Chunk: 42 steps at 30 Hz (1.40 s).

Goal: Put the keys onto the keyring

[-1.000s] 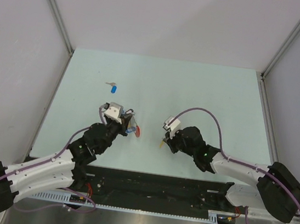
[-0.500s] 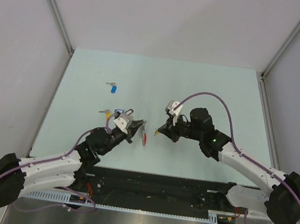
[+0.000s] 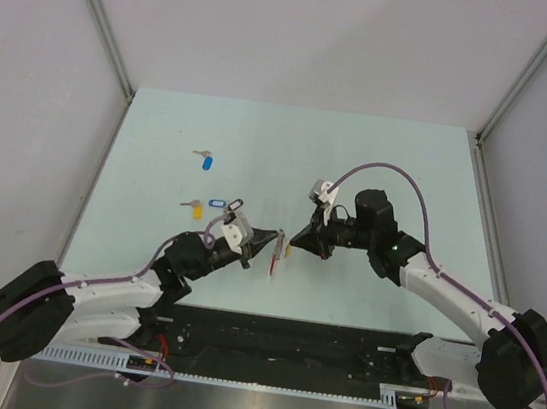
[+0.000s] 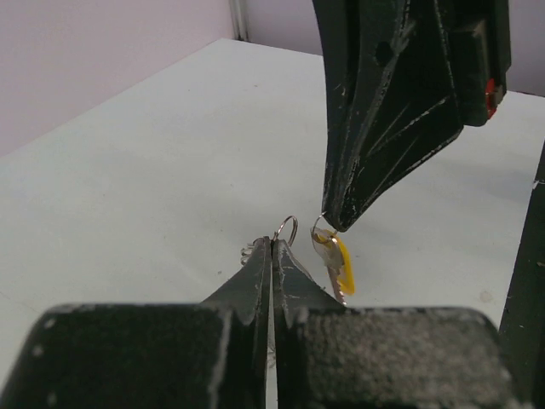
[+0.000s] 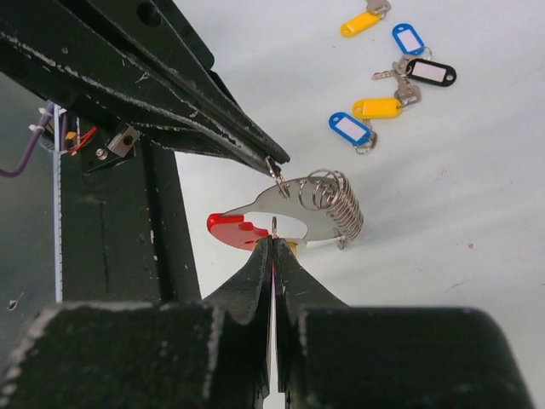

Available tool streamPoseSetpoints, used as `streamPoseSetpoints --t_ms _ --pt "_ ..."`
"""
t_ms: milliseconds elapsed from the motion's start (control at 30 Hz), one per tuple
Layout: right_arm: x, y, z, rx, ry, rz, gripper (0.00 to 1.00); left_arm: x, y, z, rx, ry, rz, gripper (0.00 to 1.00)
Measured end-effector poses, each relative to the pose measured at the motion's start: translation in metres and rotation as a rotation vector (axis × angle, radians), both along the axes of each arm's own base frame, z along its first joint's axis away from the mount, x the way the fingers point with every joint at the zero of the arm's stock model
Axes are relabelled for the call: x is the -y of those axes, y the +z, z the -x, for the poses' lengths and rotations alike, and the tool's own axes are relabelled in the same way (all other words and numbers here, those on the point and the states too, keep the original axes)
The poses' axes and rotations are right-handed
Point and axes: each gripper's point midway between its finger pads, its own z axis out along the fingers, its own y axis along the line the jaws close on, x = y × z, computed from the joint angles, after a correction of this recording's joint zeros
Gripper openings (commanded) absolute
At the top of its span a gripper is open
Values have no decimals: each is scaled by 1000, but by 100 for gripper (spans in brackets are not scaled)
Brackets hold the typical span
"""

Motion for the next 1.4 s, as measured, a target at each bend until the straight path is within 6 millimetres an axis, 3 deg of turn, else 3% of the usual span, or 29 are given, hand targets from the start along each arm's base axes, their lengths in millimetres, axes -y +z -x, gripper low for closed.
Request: streamPoseSetpoints --t_ms 600,1400 --pt "-4 -6 0 -79 -3 -15 0 11 -13 4 6 -62 -11 0" --pt "1 -9 -9 -194 -61 -34 0 13 -10 12 52 -109 -15 0"
